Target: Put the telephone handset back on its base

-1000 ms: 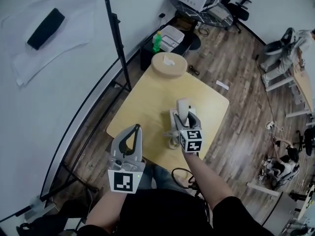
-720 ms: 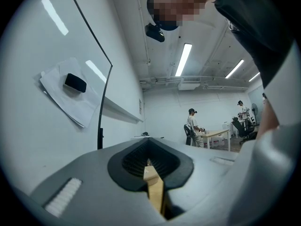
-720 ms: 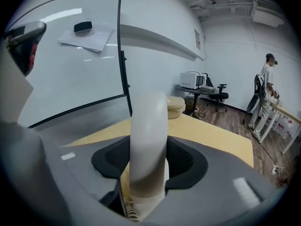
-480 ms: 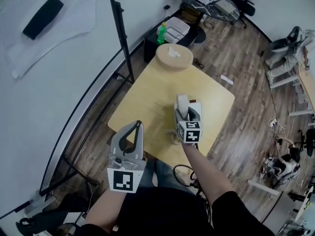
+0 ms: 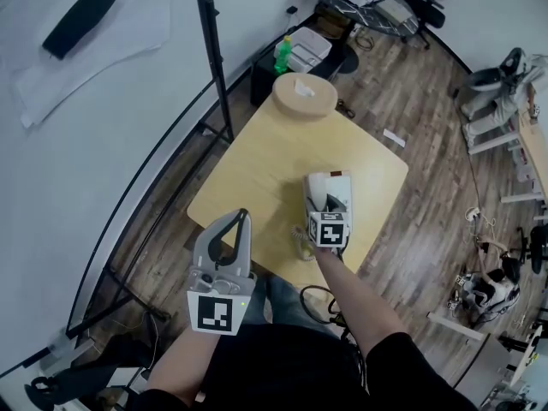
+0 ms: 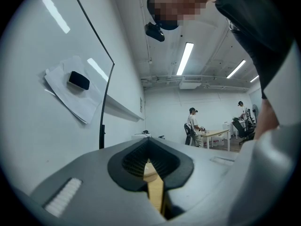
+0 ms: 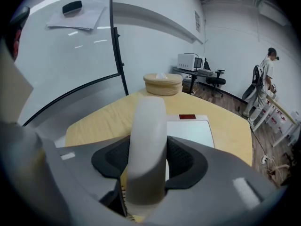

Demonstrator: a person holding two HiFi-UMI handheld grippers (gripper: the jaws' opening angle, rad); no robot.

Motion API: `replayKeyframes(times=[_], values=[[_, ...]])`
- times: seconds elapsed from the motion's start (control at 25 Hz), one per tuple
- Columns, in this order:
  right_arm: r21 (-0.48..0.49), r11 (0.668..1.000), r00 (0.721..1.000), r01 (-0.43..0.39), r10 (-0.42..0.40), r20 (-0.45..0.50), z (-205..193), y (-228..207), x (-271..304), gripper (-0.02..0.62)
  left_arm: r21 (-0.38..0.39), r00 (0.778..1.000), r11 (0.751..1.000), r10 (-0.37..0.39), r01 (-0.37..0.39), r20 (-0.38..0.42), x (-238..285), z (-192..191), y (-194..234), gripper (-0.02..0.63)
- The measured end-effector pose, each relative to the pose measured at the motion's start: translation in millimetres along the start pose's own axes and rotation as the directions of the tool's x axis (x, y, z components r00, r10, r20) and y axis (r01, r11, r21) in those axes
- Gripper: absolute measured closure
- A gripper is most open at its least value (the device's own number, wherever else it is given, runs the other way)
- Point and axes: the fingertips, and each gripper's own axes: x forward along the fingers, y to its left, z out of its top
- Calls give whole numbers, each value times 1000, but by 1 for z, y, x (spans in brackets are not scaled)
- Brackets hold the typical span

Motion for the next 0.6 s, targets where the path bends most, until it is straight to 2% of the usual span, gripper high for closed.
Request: replayKeyframes(times=[0.28, 0.6], values=[[14, 1000, 997, 17, -16, -71, -19, 1, 7, 367, -3, 1000, 1000, -1, 1, -3, -4, -1, -2, 606], [1, 998, 990, 57, -56, -129, -22, -4, 17, 362, -3, 1000, 1000, 7, -7, -14, -11, -5, 1, 606]])
